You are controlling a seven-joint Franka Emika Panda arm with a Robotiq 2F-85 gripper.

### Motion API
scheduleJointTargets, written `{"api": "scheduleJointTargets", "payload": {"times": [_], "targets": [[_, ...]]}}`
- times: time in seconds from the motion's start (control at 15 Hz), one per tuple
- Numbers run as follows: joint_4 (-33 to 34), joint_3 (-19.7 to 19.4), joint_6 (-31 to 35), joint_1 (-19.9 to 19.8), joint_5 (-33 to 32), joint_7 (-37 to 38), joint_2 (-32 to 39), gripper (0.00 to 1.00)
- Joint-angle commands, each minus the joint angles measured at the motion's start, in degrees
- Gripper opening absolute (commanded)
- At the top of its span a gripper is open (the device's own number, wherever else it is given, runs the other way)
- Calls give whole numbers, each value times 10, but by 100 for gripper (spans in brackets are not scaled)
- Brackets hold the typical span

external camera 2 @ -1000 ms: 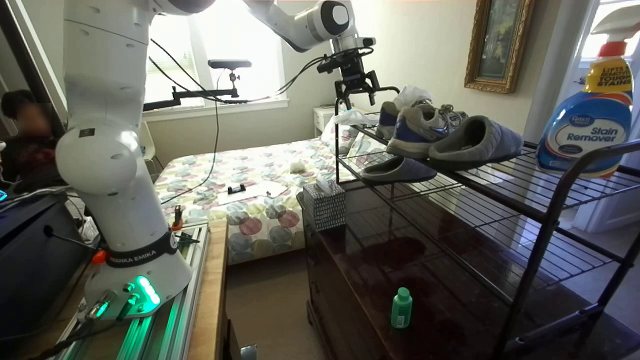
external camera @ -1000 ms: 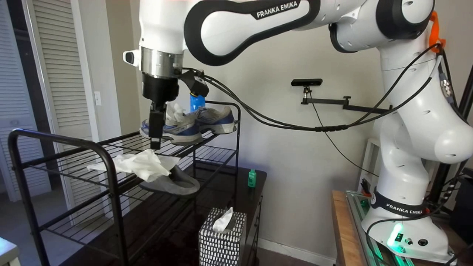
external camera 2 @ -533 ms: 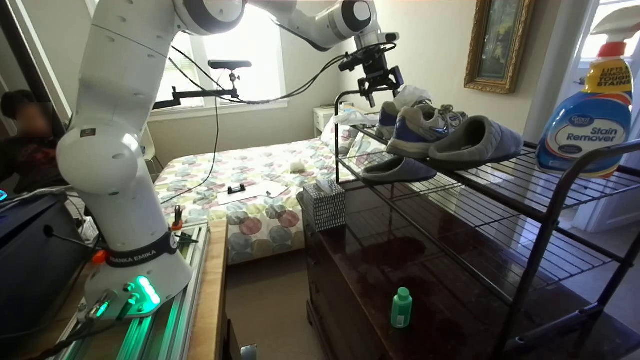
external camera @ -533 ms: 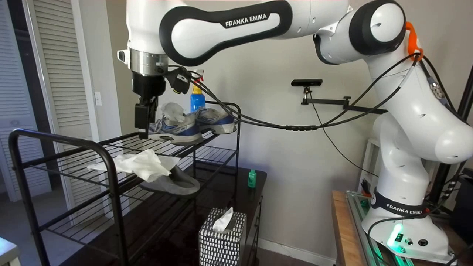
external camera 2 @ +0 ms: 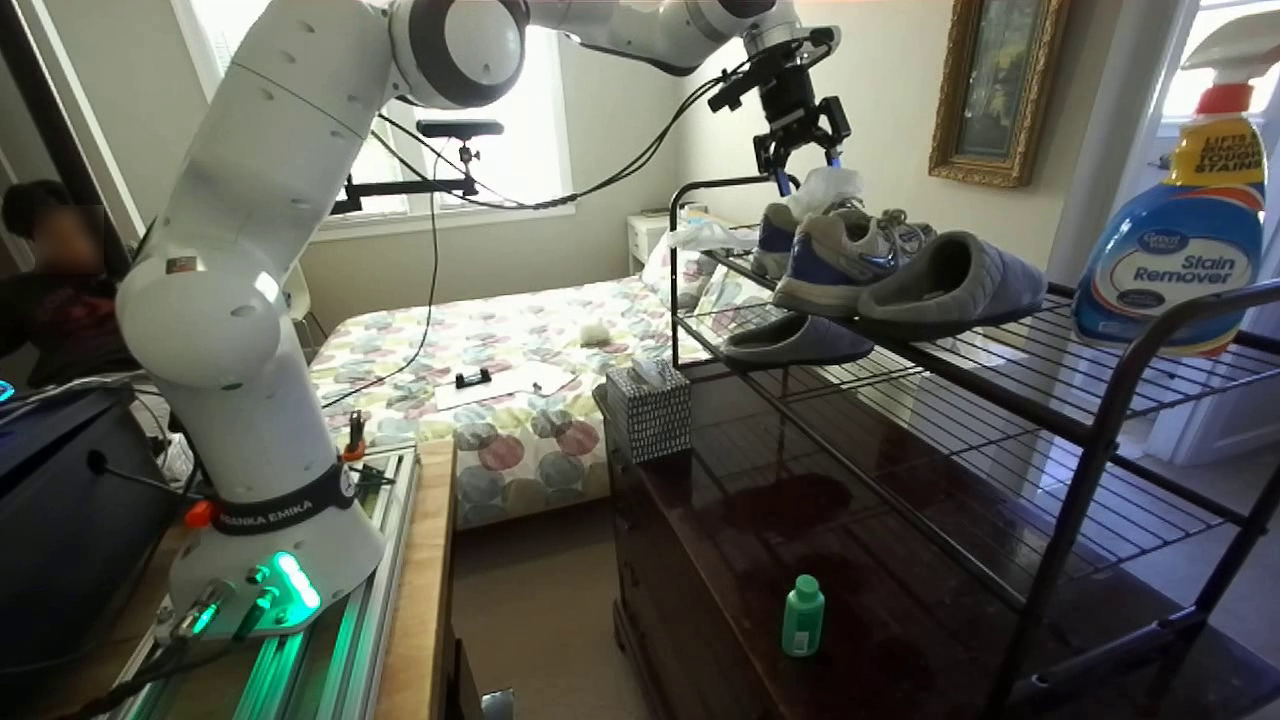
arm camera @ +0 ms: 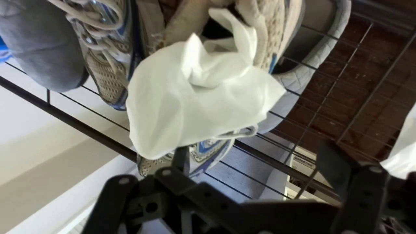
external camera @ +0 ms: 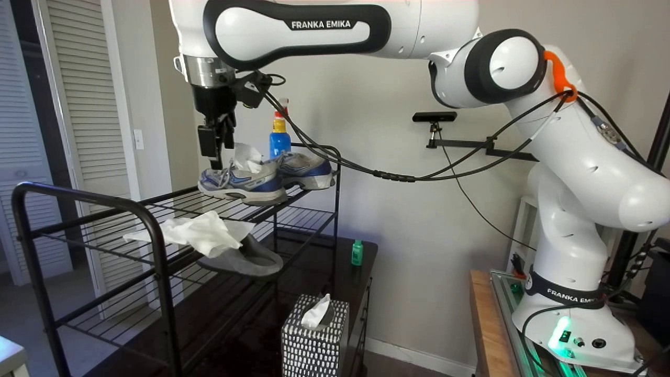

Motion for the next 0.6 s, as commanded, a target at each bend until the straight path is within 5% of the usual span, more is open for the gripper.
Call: {"api": "scheduleJointTargets", "payload": {"times": [0.0, 0.53], "targets": [[131, -19, -111, 15, -16, -13, 62, 100], [215, -42, -179, 6, -1, -12, 101, 100]]}}
